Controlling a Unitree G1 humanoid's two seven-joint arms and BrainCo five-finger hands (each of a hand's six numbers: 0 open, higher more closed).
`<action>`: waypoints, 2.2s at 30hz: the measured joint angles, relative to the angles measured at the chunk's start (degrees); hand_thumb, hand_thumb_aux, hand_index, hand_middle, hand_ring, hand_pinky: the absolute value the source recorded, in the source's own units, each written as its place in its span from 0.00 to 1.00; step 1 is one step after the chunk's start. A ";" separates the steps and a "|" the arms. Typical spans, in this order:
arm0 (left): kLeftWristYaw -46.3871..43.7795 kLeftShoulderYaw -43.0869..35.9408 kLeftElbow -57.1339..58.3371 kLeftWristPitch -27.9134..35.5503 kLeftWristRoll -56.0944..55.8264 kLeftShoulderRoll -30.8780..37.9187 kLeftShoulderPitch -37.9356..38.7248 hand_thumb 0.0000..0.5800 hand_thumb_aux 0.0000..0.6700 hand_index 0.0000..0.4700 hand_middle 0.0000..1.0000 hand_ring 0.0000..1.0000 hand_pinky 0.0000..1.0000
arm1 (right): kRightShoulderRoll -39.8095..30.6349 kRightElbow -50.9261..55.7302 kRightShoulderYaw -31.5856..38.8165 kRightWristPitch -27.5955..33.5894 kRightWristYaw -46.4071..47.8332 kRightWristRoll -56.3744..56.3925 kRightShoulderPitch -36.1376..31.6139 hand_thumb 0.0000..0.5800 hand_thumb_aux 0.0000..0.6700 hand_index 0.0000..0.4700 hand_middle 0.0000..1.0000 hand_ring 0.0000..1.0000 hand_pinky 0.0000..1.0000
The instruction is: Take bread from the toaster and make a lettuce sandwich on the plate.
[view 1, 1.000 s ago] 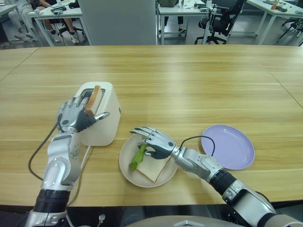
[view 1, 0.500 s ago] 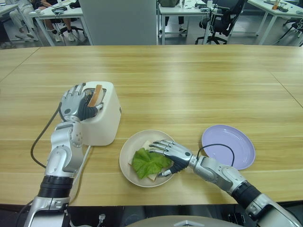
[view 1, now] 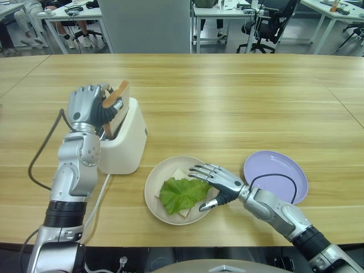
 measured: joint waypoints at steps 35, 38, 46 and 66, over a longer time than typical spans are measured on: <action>-8.18 -18.34 -11.40 8.31 -15.76 -26.98 32.32 1.00 1.00 0.98 1.00 1.00 1.00 | 0.77 -6.34 -2.11 -8.83 -18.19 -15.88 8.66 0.00 0.00 0.00 0.00 0.00 0.00; -6.57 -18.31 -10.22 7.99 -14.79 -26.72 33.05 1.00 1.00 0.98 1.00 1.00 1.00 | 1.18 -2.40 0.49 -7.58 -13.54 -15.77 7.24 0.00 0.00 0.00 0.00 0.00 0.00; -2.29 -18.84 -5.86 7.83 -8.86 -24.71 34.29 1.00 1.00 0.98 1.00 1.00 1.00 | 2.25 2.40 5.17 -5.76 -5.83 -14.59 3.68 0.00 0.00 0.00 0.00 0.00 0.00; 5.37 -11.79 -16.01 7.97 13.32 -12.57 28.53 0.00 0.00 0.00 0.00 0.00 0.00 | 3.08 6.68 11.87 -1.39 5.15 -13.95 -5.62 0.00 0.00 0.00 0.00 0.00 0.00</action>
